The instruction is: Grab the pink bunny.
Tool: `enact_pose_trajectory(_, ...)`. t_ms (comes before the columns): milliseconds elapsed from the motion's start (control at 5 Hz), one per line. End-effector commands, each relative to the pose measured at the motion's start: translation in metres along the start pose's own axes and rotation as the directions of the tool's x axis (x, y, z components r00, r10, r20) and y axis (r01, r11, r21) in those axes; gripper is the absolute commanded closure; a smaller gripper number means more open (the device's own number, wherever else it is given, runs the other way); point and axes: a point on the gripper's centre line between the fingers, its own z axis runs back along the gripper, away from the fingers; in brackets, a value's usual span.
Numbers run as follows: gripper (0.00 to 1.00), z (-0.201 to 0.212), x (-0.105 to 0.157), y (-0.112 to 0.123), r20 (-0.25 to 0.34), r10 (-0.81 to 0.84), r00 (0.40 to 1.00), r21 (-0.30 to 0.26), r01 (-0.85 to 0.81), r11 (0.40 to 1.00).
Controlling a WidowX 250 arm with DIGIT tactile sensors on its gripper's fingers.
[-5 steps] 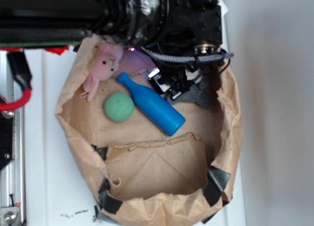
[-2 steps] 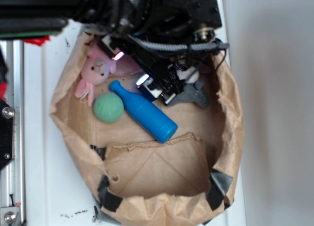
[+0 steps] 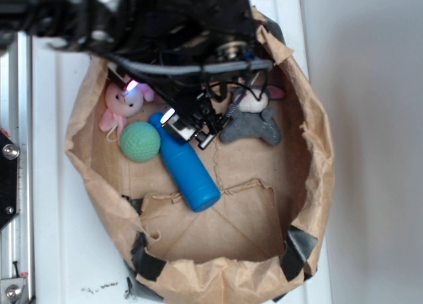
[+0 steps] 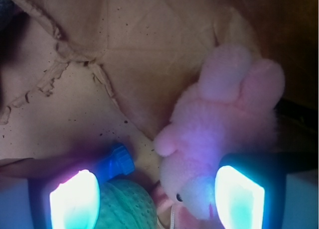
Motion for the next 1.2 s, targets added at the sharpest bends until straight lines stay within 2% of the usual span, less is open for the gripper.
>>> enact_pose_trajectory(0,0.00,-0.008,-0.005,0.003,0.082,0.095,0.992,0.035,-0.098,0.995)
enact_pose_trajectory(600,0.00,-0.032,0.014,-0.018,0.104,0.041,0.994,0.009,-0.042,0.999)
enact_pose_trajectory(800,1.00,-0.026,0.017,-0.016,0.079,0.059,0.995,-0.027,-0.057,0.998)
enact_pose_trajectory(1000,1.00,-0.008,0.017,-0.017,0.072,0.009,0.997,-0.032,-0.006,0.999)
